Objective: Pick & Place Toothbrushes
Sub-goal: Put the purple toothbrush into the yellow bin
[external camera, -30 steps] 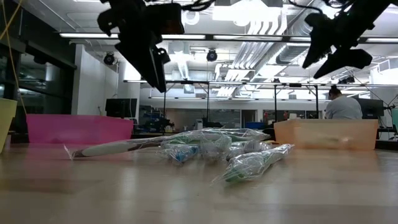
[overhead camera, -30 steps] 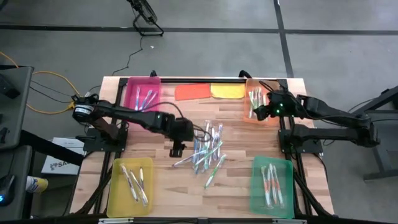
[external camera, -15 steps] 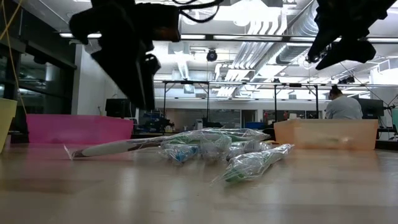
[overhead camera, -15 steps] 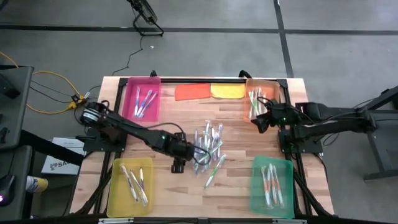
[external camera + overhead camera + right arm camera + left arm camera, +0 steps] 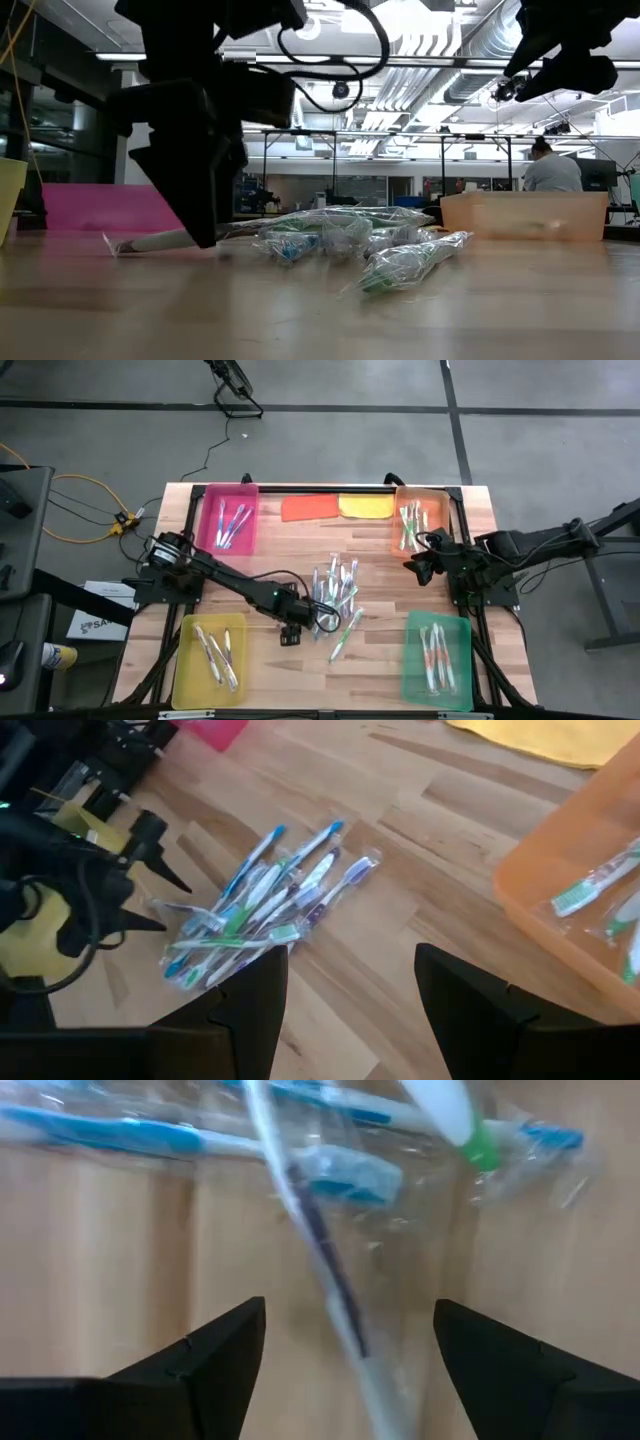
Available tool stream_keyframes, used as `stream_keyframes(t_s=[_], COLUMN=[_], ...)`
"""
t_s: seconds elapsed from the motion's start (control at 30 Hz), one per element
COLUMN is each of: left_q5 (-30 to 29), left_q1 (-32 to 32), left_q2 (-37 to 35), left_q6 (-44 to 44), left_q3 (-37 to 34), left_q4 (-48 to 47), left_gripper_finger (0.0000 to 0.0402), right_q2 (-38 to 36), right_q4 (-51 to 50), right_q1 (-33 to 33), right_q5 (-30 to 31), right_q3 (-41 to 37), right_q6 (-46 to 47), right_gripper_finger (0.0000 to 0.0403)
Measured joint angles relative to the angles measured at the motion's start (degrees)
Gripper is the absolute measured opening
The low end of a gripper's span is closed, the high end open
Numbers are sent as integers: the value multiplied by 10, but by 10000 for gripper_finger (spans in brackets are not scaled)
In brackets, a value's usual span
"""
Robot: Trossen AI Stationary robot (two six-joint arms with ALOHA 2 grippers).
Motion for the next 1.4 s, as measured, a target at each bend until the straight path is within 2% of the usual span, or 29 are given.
stream_keyframes(t_s=[0.07,0.17,0.43,0.5,0.63,0.77,0.9,1.1,1.23,1.4], left_q5=[6,18,25,31,41,38,29,50,59,100], left_q1=[0,0,0,1,1,3,9,-11,-51,-119], left_q2=[6,8,8,8,7,-9,-30,-75,-105,-121], left_q6=[-15,-31,-48,-49,-44,-32,-36,-89,-54,64], left_q3=[0,0,0,0,4,21,42,82,110,129], left_q4=[1,0,-7,-7,-8,-24,-66,-169,-250,-347], left_gripper_finger=[267,223,44,19,28,18,18,18,18,18], right_q2=[0,0,1,6,21,44,70,99,110,110], right_q4=[0,0,0,0,3,23,36,39,39,39], right_q1=[15,36,82,91,110,137,161,189,200,210], right_q5=[5,14,35,35,32,31,32,32,32,42], right_q3=[0,0,0,0,0,0,0,0,0,0], right_q6=[10,16,30,30,30,29,29,44,45,44], right_gripper_finger=[213,213,213,213,213,213,213,213,213,213])
